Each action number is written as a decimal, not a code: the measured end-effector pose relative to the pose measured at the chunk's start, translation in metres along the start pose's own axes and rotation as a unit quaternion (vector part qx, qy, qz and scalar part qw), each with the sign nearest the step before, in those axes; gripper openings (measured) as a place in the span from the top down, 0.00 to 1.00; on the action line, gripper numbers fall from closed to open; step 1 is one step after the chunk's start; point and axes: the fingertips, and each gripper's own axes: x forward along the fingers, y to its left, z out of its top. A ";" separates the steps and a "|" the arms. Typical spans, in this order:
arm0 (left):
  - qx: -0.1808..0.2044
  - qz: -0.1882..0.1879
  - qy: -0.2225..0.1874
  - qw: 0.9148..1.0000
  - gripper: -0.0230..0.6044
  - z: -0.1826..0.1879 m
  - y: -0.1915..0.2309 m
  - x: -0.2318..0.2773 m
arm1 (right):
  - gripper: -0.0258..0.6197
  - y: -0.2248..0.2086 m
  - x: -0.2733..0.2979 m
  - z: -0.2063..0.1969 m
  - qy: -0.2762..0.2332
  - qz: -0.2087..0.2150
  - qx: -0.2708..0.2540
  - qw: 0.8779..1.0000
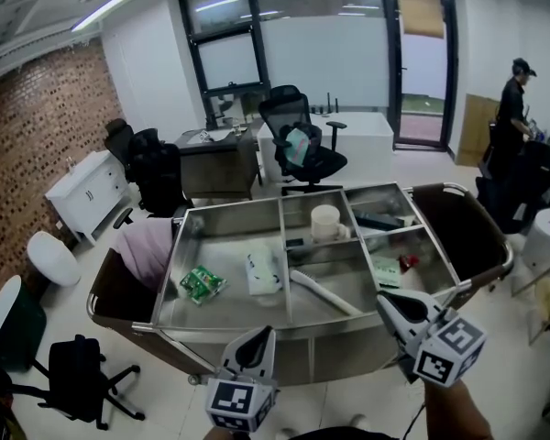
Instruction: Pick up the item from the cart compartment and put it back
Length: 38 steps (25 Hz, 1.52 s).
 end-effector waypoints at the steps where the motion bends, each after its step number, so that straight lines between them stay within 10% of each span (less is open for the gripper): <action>1: 0.004 0.000 -0.002 1.000 0.96 0.000 0.001 0.000 | 0.95 0.001 -0.004 -0.003 0.001 -0.003 -0.001 1.000; 13: 0.003 0.006 0.005 1.000 0.96 -0.008 0.002 -0.004 | 0.95 -0.022 -0.043 -0.080 0.042 -0.051 0.061 0.996; 38: 0.006 -0.013 0.007 1.000 0.96 -0.005 -0.014 0.001 | 0.95 -0.020 -0.039 -0.080 0.050 -0.044 0.049 0.997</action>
